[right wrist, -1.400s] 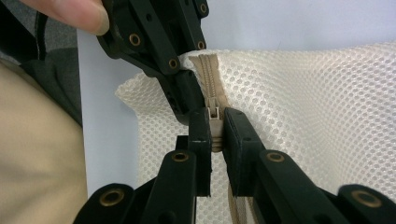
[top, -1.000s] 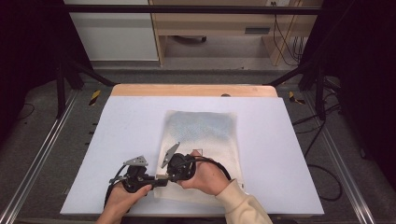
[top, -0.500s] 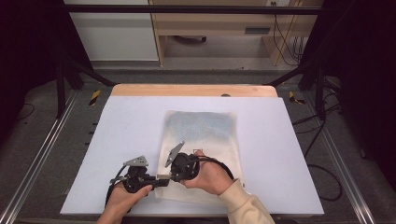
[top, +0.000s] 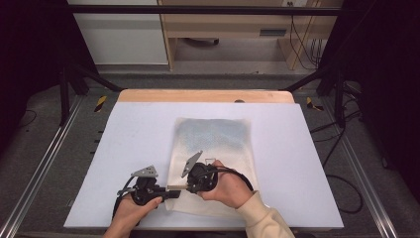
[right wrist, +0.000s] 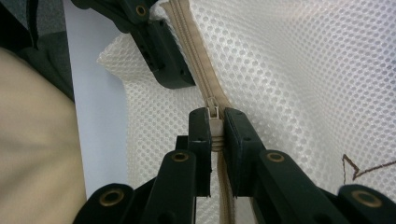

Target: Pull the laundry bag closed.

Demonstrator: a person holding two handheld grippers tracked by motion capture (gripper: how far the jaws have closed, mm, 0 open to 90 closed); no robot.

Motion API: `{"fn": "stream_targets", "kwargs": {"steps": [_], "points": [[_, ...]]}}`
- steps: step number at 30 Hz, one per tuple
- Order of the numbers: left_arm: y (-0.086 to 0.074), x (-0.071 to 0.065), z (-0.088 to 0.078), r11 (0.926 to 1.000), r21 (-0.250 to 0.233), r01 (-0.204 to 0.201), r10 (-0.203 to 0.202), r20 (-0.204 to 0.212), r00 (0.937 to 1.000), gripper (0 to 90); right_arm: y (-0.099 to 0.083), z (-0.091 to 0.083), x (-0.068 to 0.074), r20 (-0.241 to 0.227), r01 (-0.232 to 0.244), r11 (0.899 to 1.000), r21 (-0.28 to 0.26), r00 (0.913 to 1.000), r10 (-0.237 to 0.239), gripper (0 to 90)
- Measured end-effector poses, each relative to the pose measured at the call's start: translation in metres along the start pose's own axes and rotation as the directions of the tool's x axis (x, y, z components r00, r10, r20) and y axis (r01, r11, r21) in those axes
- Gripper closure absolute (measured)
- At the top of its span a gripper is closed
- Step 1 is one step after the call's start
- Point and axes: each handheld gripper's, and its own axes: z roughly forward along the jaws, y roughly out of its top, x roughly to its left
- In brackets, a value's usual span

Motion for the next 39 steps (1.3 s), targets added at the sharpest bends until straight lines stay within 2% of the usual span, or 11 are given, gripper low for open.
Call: {"fn": "stream_targets", "kwargs": {"steps": [20,39], "points": [[0.000,0.000,0.000,1.0000,-0.003,0.001,-0.001,0.004,1.0000,84.8,-0.018,-0.012,-0.005,0.028,-0.038,0.999,0.000,0.9989,0.038,82.0],[-0.001,-0.003,0.005,0.9999,0.002,-0.017,0.017,0.009,0.9998,84.8,-0.044,-0.026,-0.005,0.048,-0.105,0.994,-0.030,0.9931,0.107,82.0]]}}
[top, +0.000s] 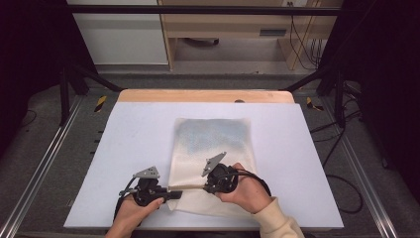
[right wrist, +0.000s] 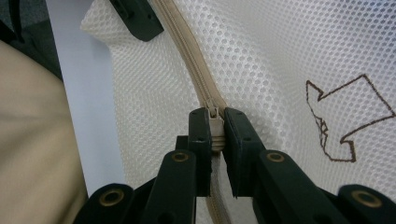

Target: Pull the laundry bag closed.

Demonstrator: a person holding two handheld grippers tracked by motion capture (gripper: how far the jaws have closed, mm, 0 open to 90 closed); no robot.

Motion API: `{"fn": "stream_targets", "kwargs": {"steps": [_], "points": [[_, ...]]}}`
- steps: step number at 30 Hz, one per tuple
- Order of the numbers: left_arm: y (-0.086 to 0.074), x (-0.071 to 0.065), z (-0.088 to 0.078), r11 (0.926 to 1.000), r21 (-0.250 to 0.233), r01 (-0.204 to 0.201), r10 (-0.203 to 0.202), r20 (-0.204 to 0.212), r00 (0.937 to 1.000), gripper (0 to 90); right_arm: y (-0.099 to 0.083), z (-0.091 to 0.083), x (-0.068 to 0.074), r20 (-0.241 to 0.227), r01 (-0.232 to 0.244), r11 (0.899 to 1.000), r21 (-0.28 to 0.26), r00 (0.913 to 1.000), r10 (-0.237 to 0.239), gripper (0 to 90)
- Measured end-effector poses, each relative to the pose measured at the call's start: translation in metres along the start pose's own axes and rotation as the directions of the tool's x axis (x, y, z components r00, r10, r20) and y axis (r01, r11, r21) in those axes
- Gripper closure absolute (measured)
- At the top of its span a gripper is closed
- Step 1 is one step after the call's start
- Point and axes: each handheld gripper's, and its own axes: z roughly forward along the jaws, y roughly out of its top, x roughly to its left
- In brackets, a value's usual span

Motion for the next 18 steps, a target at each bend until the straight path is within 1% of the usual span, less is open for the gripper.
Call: {"fn": "stream_targets", "kwargs": {"steps": [3,8,18], "points": [[0.000,-0.001,0.001,1.0000,0.003,-0.004,0.004,0.003,1.0000,84.8,-0.005,-0.003,0.000,0.003,-0.015,1.000,-0.004,0.9999,0.015,82.0],[0.000,-0.001,0.001,1.0000,0.000,-0.005,0.005,0.003,1.0000,84.8,-0.009,-0.006,-0.002,0.008,-0.019,1.000,-0.011,0.9998,0.019,82.0],[0.000,-0.001,0.001,1.0000,-0.002,-0.006,0.006,0.000,1.0000,84.8,-0.018,-0.012,-0.006,0.023,-0.045,0.999,-0.015,0.9987,0.045,82.0]]}}
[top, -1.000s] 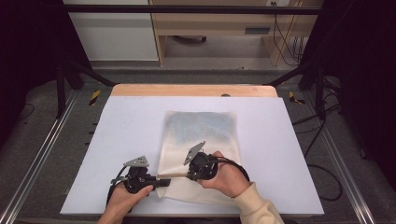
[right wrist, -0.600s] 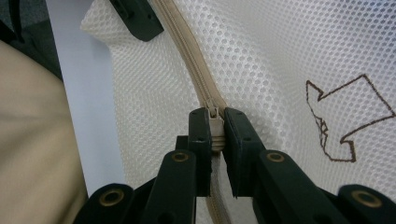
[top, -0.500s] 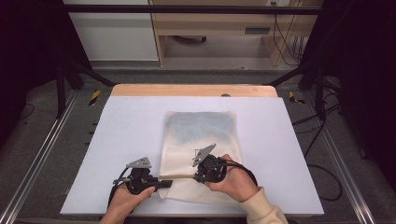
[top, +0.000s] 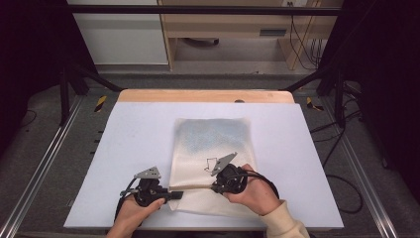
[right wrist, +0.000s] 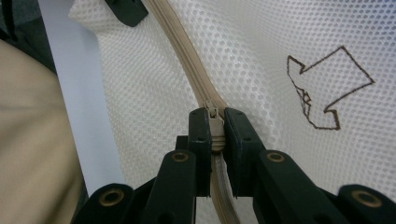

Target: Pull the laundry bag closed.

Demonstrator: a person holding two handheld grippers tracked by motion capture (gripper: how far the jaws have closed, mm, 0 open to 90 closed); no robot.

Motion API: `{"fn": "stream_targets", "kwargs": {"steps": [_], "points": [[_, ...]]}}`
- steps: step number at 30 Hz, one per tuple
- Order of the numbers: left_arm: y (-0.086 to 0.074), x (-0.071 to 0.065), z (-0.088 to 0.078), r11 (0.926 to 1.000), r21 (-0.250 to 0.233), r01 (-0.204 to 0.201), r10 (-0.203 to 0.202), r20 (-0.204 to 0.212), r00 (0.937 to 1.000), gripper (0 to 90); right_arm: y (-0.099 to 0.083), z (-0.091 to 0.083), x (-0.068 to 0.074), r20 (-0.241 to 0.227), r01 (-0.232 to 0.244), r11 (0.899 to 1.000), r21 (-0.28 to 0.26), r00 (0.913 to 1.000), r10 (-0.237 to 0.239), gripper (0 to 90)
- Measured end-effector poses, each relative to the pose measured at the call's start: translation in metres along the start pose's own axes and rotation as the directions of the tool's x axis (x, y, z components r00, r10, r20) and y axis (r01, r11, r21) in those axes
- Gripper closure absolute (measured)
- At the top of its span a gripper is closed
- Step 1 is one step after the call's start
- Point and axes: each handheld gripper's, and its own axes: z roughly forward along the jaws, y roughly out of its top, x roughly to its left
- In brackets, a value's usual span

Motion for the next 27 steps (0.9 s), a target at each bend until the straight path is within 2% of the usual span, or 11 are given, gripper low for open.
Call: {"fn": "stream_targets", "kwargs": {"steps": [19,27], "points": [[0.000,0.000,-0.001,1.0000,-0.002,-0.001,0.001,-0.005,1.0000,84.7,-0.023,-0.018,-0.012,0.036,-0.056,0.998,-0.020,0.9977,0.057,81.9],[0.001,0.000,-0.001,1.0000,-0.005,-0.004,0.004,-0.005,1.0000,84.7,-0.026,-0.022,-0.014,0.042,-0.067,0.997,-0.030,0.9967,0.069,81.9]]}}
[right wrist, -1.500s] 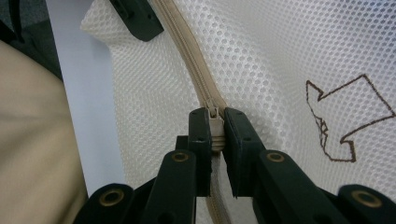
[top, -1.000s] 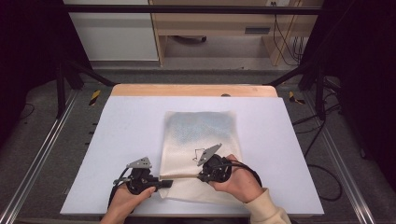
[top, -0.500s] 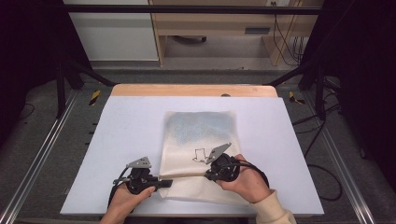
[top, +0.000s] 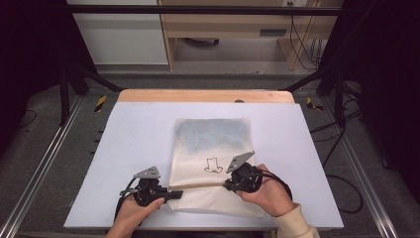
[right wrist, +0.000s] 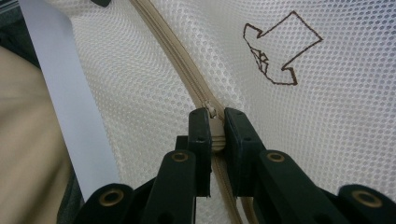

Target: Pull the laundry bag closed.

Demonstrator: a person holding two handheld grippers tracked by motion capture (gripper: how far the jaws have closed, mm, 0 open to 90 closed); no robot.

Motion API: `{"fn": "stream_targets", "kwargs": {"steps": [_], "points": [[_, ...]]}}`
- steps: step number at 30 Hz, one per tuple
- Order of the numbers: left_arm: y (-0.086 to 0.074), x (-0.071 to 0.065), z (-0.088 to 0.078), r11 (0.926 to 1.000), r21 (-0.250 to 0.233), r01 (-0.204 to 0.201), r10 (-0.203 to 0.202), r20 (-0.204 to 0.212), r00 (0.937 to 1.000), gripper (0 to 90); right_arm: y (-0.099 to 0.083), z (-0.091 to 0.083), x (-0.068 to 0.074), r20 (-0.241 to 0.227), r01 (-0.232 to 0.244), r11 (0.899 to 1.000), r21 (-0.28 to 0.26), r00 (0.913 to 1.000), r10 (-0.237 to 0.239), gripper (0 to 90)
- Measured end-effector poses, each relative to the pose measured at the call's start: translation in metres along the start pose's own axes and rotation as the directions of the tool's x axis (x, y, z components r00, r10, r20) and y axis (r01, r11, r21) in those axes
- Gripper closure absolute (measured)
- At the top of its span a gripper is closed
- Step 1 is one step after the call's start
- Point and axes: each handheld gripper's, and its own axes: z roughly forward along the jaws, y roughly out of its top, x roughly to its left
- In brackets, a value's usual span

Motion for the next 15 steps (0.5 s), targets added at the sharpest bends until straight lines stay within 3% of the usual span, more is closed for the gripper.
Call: {"fn": "stream_targets", "kwargs": {"steps": [15], "points": [[0.000,0.000,0.000,1.0000,0.001,-0.001,0.001,-0.003,1.0000,84.6,-0.015,-0.010,-0.007,0.025,-0.033,0.999,-0.006,0.9991,0.033,81.9]]}}
